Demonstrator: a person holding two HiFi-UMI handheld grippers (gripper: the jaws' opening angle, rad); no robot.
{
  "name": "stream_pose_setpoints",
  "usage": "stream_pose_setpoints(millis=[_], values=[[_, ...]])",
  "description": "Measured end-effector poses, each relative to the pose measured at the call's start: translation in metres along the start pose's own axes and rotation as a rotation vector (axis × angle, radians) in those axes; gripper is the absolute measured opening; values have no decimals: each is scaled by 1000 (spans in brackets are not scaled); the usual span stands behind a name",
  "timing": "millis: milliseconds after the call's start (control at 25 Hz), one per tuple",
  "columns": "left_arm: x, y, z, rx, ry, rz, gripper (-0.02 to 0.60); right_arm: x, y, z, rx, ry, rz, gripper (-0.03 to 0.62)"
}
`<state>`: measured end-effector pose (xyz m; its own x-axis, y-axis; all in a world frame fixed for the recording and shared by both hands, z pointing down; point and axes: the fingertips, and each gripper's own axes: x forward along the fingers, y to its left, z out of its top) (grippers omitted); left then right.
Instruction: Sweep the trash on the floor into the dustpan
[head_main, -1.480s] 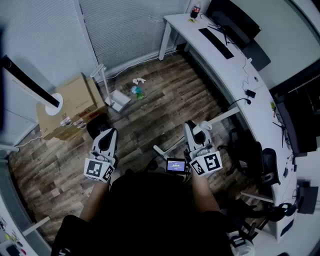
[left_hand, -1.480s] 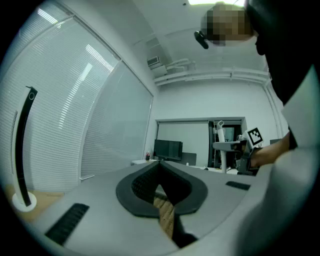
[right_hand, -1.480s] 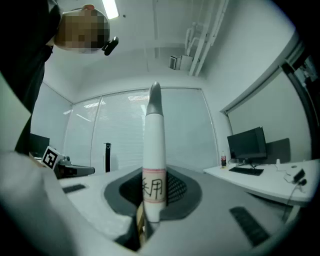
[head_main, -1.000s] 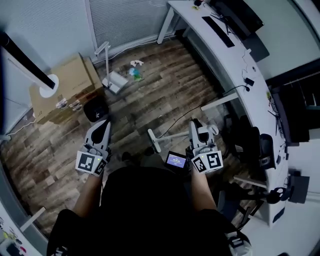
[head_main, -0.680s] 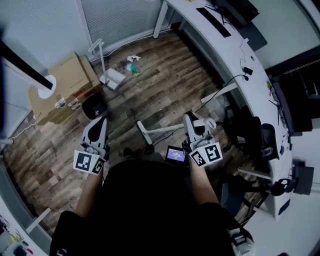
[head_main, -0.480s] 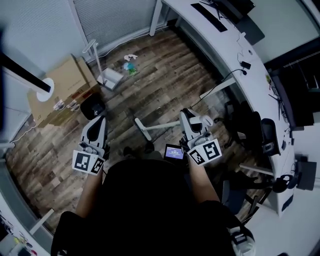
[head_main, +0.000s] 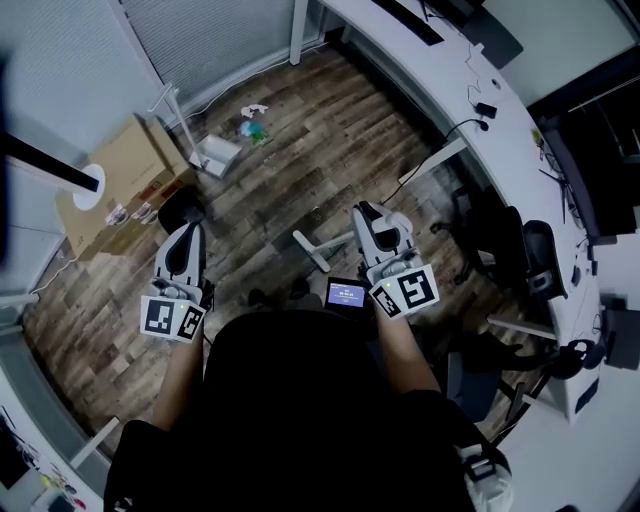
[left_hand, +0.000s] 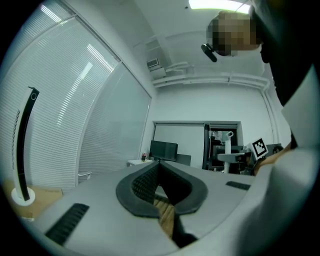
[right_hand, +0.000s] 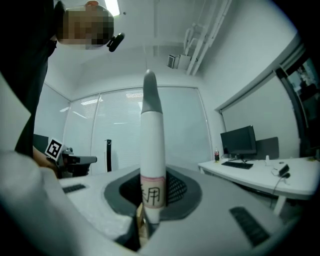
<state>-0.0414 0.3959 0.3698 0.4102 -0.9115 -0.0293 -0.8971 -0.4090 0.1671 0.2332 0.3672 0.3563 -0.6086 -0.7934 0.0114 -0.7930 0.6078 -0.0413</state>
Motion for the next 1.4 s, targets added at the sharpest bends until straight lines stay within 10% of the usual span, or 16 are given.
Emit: stream_pose_setpoints(millis=[1400], values=[[88, -22, -28, 10, 88, 48, -6, -5, -123, -37, 76, 55, -47, 46]])
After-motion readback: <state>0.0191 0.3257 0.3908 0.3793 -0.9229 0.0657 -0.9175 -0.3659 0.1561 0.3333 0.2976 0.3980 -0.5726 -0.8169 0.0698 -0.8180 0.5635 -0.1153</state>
